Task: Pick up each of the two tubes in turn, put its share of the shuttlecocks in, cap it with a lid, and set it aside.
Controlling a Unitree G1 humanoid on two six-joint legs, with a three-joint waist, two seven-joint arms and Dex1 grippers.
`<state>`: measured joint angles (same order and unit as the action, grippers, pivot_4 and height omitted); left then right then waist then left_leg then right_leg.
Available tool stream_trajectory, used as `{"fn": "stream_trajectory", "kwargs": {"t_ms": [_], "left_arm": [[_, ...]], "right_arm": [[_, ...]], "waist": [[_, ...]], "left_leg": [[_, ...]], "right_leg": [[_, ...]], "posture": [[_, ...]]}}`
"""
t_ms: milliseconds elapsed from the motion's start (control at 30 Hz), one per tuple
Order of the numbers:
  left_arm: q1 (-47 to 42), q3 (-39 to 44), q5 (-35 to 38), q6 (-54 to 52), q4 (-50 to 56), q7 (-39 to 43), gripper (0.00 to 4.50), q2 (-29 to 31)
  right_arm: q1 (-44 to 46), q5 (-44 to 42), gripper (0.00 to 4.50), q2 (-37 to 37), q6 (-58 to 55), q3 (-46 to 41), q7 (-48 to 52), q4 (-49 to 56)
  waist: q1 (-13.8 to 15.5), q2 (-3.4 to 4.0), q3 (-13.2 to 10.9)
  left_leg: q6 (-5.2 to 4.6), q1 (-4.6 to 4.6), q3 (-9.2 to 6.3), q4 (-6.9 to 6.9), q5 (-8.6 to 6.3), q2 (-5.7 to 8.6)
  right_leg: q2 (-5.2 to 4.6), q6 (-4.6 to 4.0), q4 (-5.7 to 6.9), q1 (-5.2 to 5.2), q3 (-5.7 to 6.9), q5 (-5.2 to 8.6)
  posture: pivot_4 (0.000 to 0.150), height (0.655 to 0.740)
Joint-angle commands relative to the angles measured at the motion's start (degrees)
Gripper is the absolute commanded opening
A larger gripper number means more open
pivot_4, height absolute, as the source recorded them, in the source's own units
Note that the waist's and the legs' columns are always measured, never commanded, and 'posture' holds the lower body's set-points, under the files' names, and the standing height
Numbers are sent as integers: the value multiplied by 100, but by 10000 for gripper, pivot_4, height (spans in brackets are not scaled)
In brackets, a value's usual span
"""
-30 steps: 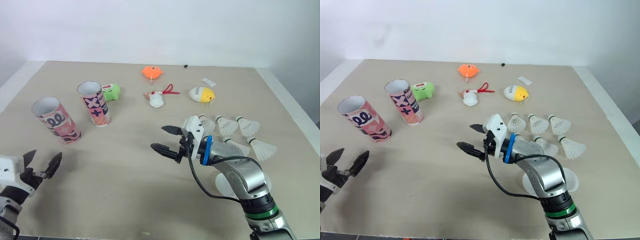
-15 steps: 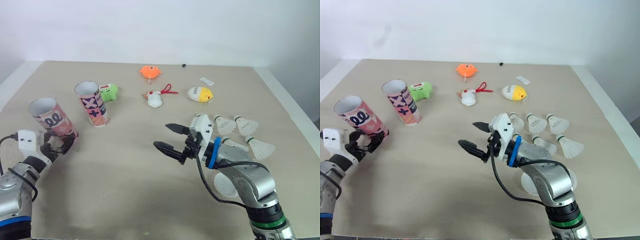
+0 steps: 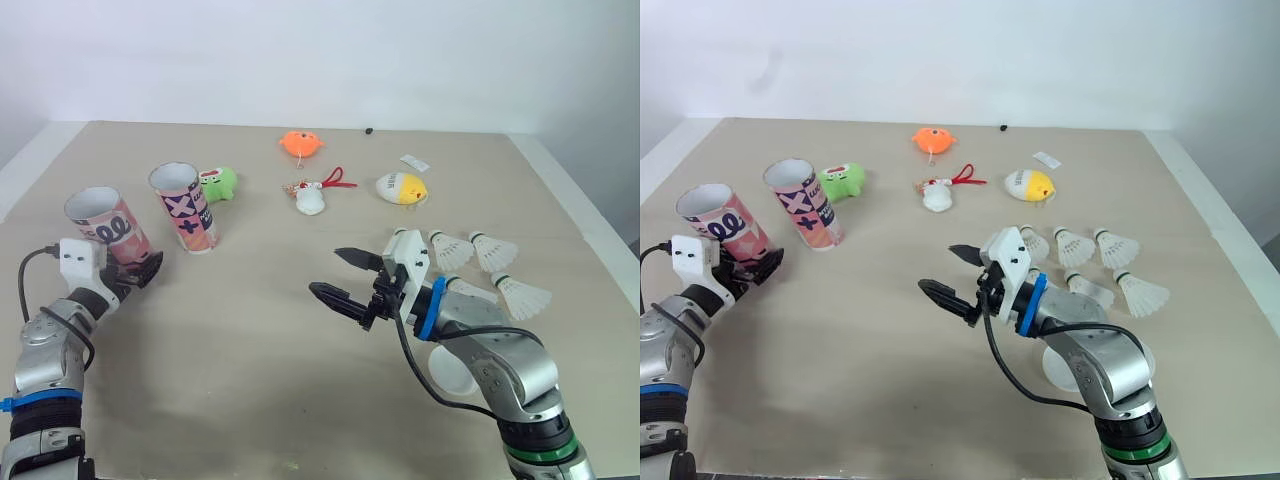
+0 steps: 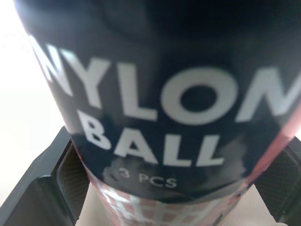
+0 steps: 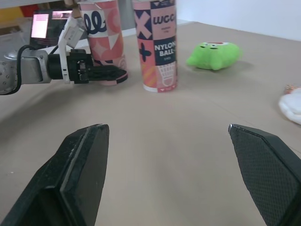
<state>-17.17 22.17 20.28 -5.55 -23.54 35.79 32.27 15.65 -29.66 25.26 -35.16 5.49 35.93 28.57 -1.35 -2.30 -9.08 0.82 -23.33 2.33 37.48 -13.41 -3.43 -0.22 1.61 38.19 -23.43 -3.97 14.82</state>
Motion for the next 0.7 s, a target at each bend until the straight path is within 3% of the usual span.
{"fn": "stream_trajectory", "kwargs": {"t_ms": [33,467,567,700], "left_arm": [[-63,19,42,106,105,-3,34598,2],[666,380,253,-15,1279,-173,34598,253],[816,55,242,-359,1918,397,34598,695],[1157,-665,585,-1292,2838,1993,34598,1771]], "right_arm": [[10,-120,45000,36,19,-156,-22,300],[1,-516,45000,240,-157,-258,263,353],[-149,-1397,45000,543,-512,-686,637,670],[-416,-2118,45000,1025,-693,-1221,931,951]], "waist": [[2,0,0],[0,-2,-1],[12,-4,-2],[1,0,-5]], "left_leg": [[0,0,-1,0,0,0],[0,0,1,1,0,-4],[0,-2,-3,1,0,-3],[2,-1,3,-2,-1,-4]], "right_leg": [[0,0,0,0,1,0],[-2,0,0,0,-2,0],[-5,1,0,2,2,0],[-19,8,-2,3,-1,9]], "posture": [[1500,7400],[1500,7400],[1500,7400],[1500,7400]]}}
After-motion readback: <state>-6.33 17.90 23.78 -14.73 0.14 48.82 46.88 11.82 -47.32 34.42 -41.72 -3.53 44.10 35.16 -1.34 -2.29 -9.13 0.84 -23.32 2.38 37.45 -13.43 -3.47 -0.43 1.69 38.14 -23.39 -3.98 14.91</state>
